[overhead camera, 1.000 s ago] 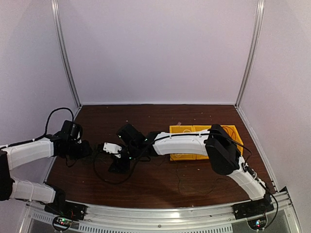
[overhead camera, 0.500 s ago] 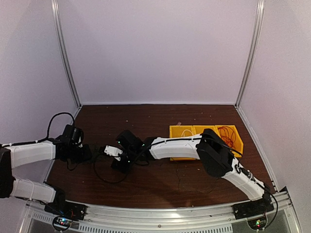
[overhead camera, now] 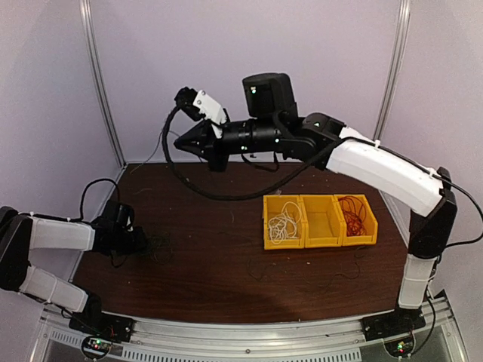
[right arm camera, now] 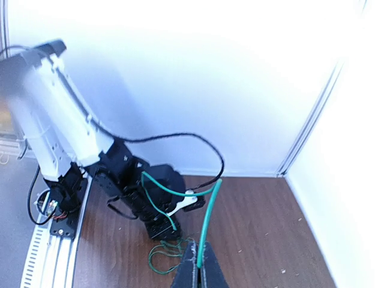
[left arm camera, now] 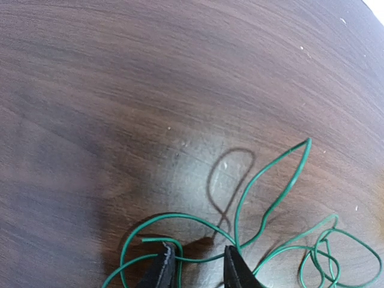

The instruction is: Untangle the cables

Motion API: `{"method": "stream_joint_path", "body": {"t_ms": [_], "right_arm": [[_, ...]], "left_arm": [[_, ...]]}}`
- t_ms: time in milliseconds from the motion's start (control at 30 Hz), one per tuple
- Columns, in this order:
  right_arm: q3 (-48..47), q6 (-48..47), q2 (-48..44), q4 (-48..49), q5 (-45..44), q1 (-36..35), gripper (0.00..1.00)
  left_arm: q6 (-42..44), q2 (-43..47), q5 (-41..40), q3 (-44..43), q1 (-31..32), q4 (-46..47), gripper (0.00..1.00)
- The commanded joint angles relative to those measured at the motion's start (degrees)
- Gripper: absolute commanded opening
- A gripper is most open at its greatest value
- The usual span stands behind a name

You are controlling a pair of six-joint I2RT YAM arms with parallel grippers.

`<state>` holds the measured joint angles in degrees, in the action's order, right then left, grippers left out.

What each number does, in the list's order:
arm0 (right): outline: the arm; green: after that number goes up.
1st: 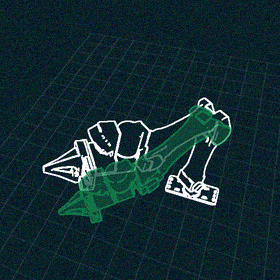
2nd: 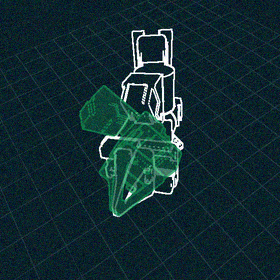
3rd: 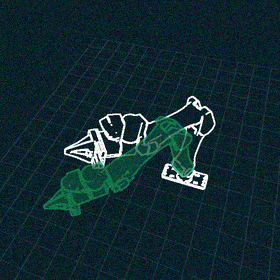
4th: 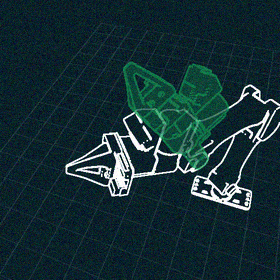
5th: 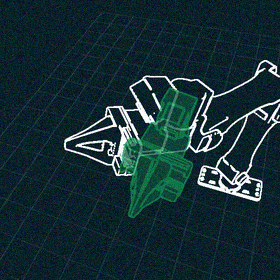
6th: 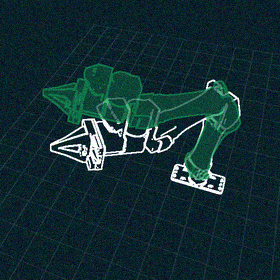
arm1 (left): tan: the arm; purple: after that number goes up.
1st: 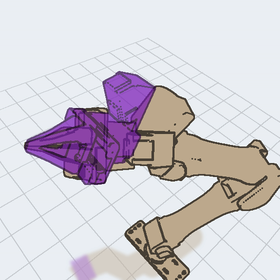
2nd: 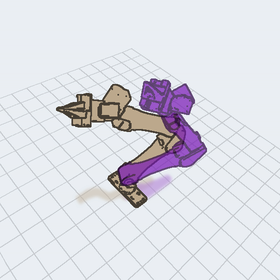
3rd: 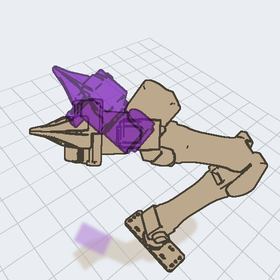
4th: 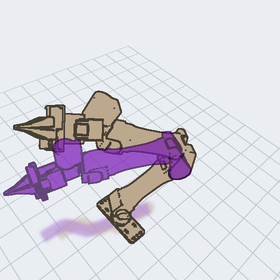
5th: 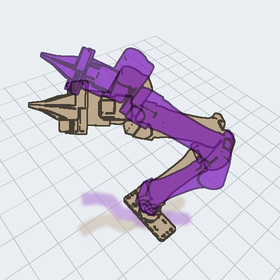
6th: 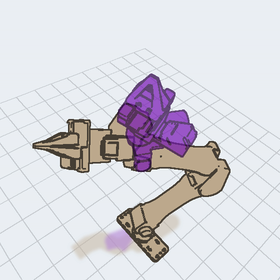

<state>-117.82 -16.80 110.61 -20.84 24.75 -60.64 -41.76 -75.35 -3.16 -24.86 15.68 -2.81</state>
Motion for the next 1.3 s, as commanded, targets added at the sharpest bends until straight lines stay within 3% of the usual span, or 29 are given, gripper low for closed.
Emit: {"method": "stream_joint_path", "body": {"t_ms": [0, 233, 600, 767, 967, 1133, 1267], "right_arm": [[-5.5, -2.3, -2.4, -6.5, -3.5, 2.0, 0.00], [-14.2, -5.0, -6.1, -8.4, -9.3, 6.9, 0.00], [-9.0, -8.6, -14.4, -9.2, -12.3, 18.0, 0.00], [-2.1, -8.5, -19.9, -9.8, -11.8, 23.3, 0.00], [-1.4, -8.6, -23.4, -10.7, -11.4, 26.7, 0.00], [-6.0, -9.5, -23.0, -10.8, -13.2, 27.4, 0.00], [-6.9, -10.4, -22.5, -9.8, -15.7, 28.4, 0.00]], "left_arm": [[-0.6, -1.5, 1.1, 2.0, -0.5, -0.9, 0.29], [-0.2, 0.1, 1.6, 2.3, -0.5, -1.0, 0.29], [0.8, 12.2, -1.7, -0.4, -0.5, -7.2, 0.39], [1.0, 12.0, -3.4, -0.7, -0.5, -7.4, 0.41], [2.1, 10.4, -3.0, -1.4, -0.4, -6.2, 0.60], [6.5, 19.3, -4.4, -4.2, 3.7, -4.4, 0.68], [11.7, 25.3, -6.4, -9.3, 11.4, -2.3, 0.72]]}}
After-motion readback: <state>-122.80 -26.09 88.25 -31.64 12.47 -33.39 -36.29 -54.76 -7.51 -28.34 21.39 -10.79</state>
